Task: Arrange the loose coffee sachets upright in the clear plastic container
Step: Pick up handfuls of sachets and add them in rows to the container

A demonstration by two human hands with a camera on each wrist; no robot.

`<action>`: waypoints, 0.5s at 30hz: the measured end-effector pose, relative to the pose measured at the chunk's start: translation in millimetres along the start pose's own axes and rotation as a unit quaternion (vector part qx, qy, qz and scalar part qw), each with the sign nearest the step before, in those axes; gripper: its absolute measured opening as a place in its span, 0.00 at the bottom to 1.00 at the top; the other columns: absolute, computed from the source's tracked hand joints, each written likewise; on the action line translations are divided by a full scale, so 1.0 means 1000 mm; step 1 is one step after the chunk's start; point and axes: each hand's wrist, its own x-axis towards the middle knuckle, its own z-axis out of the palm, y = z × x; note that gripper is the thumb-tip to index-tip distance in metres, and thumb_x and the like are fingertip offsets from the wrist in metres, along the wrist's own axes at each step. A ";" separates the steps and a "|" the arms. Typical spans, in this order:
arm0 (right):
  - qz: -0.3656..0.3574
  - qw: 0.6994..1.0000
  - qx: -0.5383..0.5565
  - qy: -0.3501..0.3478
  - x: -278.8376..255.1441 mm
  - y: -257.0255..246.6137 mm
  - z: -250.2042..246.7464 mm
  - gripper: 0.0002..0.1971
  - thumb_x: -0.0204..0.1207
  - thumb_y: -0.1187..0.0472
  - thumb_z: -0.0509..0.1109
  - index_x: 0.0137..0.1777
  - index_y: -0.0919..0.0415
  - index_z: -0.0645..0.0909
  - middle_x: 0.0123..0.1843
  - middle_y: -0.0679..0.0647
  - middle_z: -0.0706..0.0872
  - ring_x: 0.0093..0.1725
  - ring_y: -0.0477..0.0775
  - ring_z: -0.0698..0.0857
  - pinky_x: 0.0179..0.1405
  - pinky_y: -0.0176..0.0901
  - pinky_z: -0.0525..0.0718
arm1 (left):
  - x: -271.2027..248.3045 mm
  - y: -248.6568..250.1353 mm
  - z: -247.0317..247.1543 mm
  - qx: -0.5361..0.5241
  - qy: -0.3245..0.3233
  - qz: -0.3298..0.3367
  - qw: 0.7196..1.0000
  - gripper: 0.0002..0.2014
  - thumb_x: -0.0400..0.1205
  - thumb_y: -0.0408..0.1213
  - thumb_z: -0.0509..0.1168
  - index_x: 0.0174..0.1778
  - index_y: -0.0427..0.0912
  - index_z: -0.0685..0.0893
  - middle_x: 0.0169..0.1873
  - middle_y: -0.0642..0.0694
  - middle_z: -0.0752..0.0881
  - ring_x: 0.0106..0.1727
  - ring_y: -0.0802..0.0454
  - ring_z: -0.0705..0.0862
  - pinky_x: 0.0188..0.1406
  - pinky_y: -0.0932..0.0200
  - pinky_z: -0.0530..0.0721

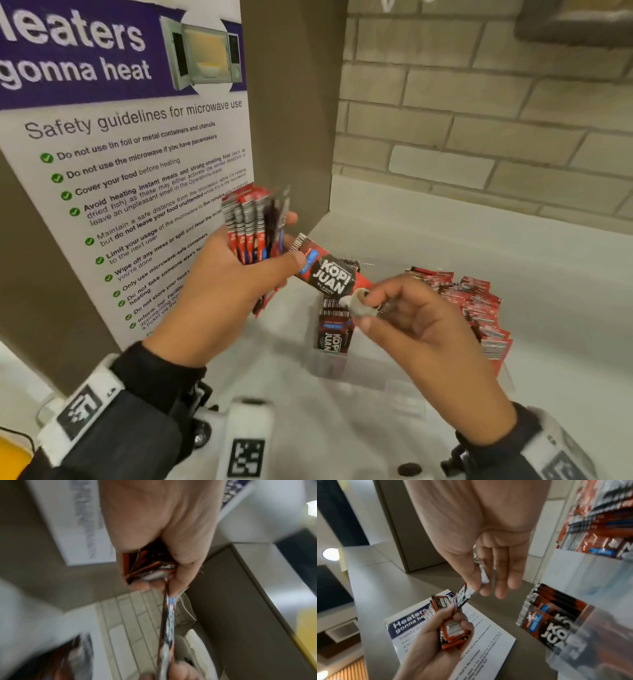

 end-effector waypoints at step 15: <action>0.004 0.989 -0.139 0.038 0.007 0.011 -0.002 0.14 0.70 0.72 0.74 0.33 0.49 0.82 0.35 0.44 0.87 0.33 0.42 0.85 0.35 0.27 0.80 | -0.001 0.006 0.007 0.179 -0.087 0.052 0.979 0.12 0.70 0.34 0.77 0.48 0.48 0.86 0.38 0.55 0.91 0.37 0.59 0.86 0.40 0.70 0.80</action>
